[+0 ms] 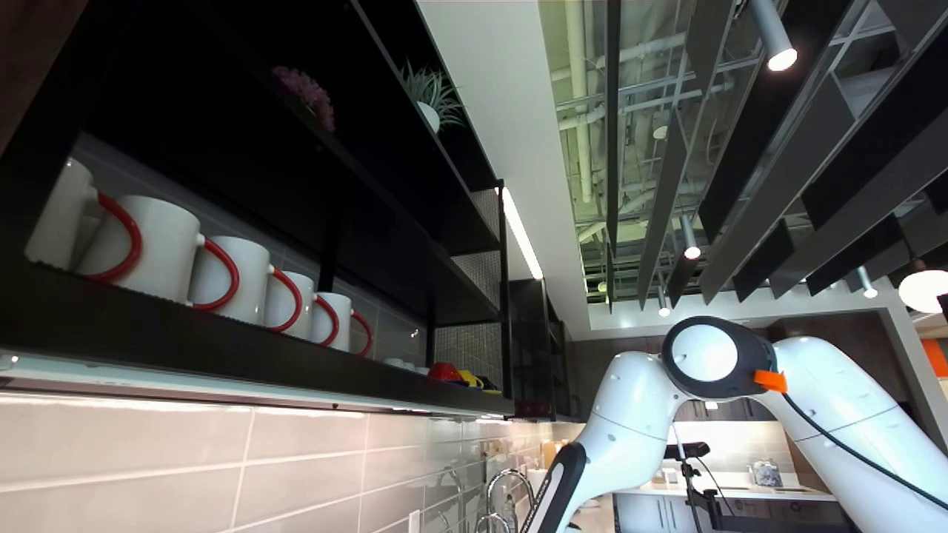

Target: Put the cup on the the counter

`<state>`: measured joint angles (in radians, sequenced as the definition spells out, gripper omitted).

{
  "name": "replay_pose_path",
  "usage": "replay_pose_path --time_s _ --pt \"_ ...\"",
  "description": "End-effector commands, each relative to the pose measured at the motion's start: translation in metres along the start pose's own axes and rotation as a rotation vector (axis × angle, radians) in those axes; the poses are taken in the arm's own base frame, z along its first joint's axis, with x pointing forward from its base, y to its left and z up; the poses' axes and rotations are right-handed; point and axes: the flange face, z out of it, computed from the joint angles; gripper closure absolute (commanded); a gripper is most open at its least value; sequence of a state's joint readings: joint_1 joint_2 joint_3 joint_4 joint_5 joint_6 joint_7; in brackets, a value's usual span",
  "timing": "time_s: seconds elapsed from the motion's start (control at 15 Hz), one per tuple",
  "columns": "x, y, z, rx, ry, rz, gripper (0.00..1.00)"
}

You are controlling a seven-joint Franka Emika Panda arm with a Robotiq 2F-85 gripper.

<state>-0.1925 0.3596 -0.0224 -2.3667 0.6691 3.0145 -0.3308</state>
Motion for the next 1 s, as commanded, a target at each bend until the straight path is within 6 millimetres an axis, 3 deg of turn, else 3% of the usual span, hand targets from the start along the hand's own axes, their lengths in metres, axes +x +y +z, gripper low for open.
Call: replay_pose_path --time_s 0.0,0.6,0.93 --pt "0.007 0.002 0.004 0.018 0.023 0.022 0.64" --pt "0.012 -0.022 -0.041 0.097 0.047 0.031 0.03" --pt "0.004 -0.012 -0.062 0.072 -0.012 -0.024 0.0"
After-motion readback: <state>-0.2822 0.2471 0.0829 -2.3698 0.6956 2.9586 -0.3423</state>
